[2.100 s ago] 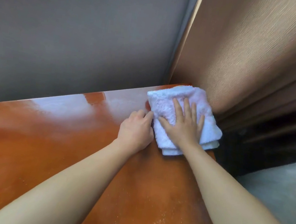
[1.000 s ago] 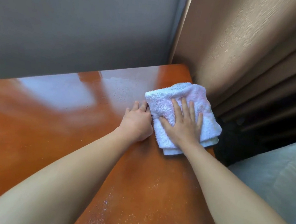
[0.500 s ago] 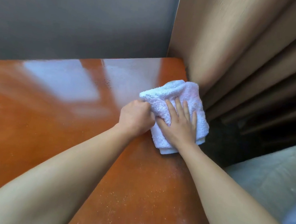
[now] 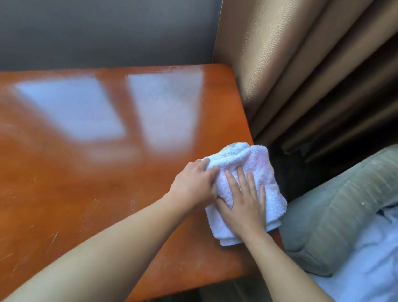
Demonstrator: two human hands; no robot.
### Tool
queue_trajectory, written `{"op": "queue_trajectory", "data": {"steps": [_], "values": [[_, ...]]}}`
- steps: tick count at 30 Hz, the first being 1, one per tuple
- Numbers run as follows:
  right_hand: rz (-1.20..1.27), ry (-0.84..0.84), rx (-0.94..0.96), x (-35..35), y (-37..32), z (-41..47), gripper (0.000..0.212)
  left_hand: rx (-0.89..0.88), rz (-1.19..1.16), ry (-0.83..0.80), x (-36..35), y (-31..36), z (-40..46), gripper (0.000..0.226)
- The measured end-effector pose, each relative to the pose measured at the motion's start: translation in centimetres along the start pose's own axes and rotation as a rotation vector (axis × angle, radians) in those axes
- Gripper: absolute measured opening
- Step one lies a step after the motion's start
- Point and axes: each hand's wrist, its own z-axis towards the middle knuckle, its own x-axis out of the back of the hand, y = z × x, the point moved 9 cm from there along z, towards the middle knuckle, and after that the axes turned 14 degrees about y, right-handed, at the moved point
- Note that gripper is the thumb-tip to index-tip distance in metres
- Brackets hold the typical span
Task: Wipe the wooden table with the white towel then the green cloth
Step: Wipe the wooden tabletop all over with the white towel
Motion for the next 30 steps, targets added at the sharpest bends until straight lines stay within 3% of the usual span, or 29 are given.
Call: {"op": "queue_trajectory", "data": {"steps": [2, 9, 16, 20, 23, 30], "values": [[0.0, 0.013, 0.009, 0.0, 0.2, -0.3, 0.079, -0.035, -0.004, 0.061, 0.3, 0.6, -0.8, 0.06], [0.01, 0.097, 0.117, 0.0, 0.6, 2.3, 0.08, -0.059, 0.047, 0.167, -1.1, -0.3, 1.2, 0.04], [0.032, -0.047, 0.219, -0.3, 1.6, 8.9, 0.081, -0.052, 0.07, 0.106, -3.3, -1.1, 6.4, 0.051], [0.032, -0.032, 0.214, -0.2, 1.5, 8.0, 0.079, -0.037, 0.046, 0.089, -2.8, -0.7, 6.0, 0.058], [0.044, -0.05, 0.194, 0.2, 1.7, 6.5, 0.076, -0.017, 0.045, 0.098, -2.4, 0.2, 5.0, 0.05], [0.019, -0.026, 0.141, 0.7, 4.0, -1.9, 0.076, -0.072, -0.003, 0.062, -3.9, 4.1, -2.4, 0.05]]}}
